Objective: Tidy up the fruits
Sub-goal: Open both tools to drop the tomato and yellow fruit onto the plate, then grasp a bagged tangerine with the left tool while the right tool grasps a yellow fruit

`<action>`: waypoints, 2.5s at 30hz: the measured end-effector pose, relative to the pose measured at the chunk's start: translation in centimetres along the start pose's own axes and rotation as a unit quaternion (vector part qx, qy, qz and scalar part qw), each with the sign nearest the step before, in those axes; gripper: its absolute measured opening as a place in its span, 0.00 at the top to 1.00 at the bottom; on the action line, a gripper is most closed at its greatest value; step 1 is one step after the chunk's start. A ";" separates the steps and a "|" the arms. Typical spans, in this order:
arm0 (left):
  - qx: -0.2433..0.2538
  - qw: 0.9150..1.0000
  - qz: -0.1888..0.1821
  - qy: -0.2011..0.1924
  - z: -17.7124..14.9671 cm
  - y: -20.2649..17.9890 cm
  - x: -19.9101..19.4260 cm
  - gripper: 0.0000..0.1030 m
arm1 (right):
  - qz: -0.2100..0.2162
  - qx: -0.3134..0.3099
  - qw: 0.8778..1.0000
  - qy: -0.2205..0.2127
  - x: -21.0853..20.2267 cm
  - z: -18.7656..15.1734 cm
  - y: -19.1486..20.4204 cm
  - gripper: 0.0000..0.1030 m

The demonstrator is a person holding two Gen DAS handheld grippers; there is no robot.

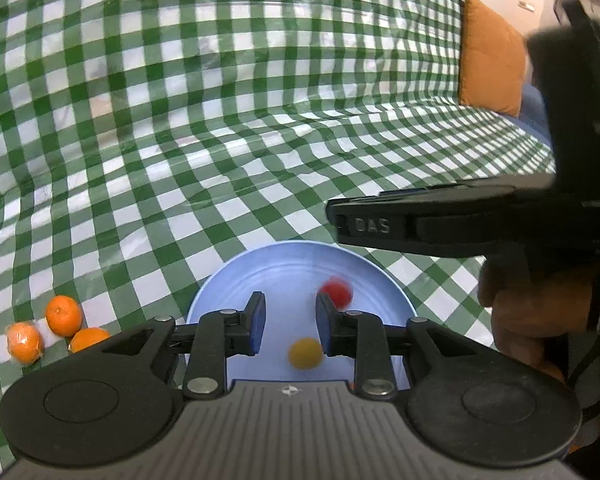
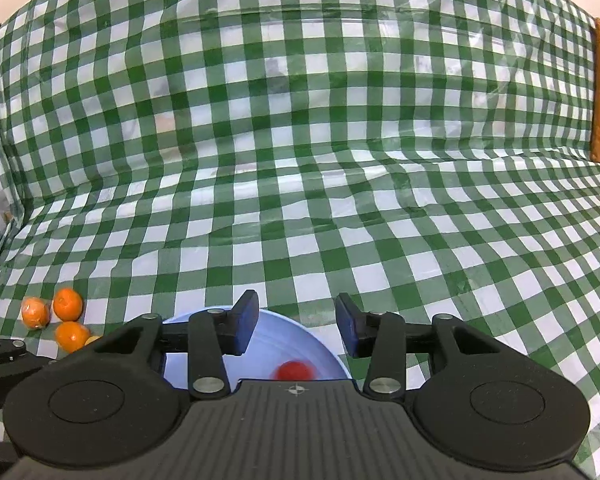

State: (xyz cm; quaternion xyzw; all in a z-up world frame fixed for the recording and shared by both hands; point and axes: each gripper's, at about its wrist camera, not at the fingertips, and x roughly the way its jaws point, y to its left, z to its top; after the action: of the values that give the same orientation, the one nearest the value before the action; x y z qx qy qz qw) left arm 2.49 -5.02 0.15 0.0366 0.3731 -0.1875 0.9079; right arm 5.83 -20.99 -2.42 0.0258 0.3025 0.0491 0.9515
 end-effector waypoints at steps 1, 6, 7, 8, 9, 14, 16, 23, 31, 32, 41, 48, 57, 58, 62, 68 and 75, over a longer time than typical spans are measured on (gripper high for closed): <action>-0.008 1.000 0.001 0.002 0.0 0.3 0.0 0.71 | -0.002 0.000 1.000 -0.001 0.0 0.0 0.0 0.57; -0.023 1.000 0.011 0.010 0.1 1.2 0.0 0.72 | -0.004 0.002 1.000 -0.005 -0.2 0.1 0.4 0.57; -0.024 1.000 0.013 0.011 0.1 1.3 -0.1 0.72 | -0.004 0.002 1.000 -0.006 -0.2 0.2 0.5 0.57; -0.025 1.000 0.013 0.011 0.1 1.4 -0.1 0.72 | -0.004 0.001 1.000 -0.008 -0.4 0.0 0.6 0.57; -0.026 1.000 0.013 0.011 0.1 1.5 -0.2 0.73 | -0.004 0.002 1.000 -0.008 -0.4 0.0 0.7 0.57; -0.037 0.999 0.019 0.008 0.4 2.5 -0.7 0.75 | 0.001 0.001 1.000 -0.014 -0.8 -0.2 1.3 0.58; -0.054 0.998 0.027 0.006 0.7 3.8 -1.0 0.78 | 0.007 0.002 1.000 -0.017 -0.9 -0.1 1.6 0.68; -0.182 0.978 0.102 0.013 0.4 13.2 -2.8 0.81 | 0.067 -0.008 0.997 -0.032 -1.6 0.1 4.3 0.82; -0.327 0.930 0.161 0.050 -2.1 21.6 -4.2 0.80 | 0.186 -0.039 0.982 0.022 -0.1 -1.6 9.9 0.81; -0.334 0.927 0.159 0.055 -2.4 21.9 -4.0 0.79 | 0.195 -0.045 0.979 0.032 0.2 -2.0 10.8 0.81; -0.362 0.921 0.130 0.062 -3.9 23.2 -3.2 0.55 | 0.193 -0.078 0.974 0.093 3.9 -4.5 16.1 0.66; -0.381 0.916 0.110 0.060 -4.4 23.7 -1.4 0.50 | 0.178 -0.085 0.974 0.108 5.4 -4.9 17.1 0.63; -0.378 0.917 0.110 0.063 -4.5 23.4 0.7 0.50 | 0.173 -0.107 0.973 0.114 6.0 -5.4 17.3 0.71; -0.375 0.918 0.110 0.062 -4.3 23.3 0.7 0.51 | 0.172 -0.108 0.973 0.113 6.0 -5.4 17.3 0.71; -0.363 0.922 0.115 0.065 -4.0 22.9 0.8 0.59 | 0.177 -0.108 0.972 0.110 5.7 -5.2 17.2 0.71; -0.315 0.937 0.140 0.061 -3.1 21.8 -0.3 0.59 | 0.189 -0.111 0.970 0.100 4.8 -4.7 17.4 0.71; -0.289 0.940 0.153 0.101 -3.5 21.5 0.9 0.59 | 0.175 -0.126 0.969 0.122 5.6 -5.4 17.4 0.71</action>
State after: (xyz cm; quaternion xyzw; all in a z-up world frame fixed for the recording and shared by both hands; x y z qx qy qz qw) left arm 8.64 15.35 -4.57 -0.1517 0.4906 0.0738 0.8549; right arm 5.90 -2.96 -8.71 -0.0479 0.3988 0.2557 0.8794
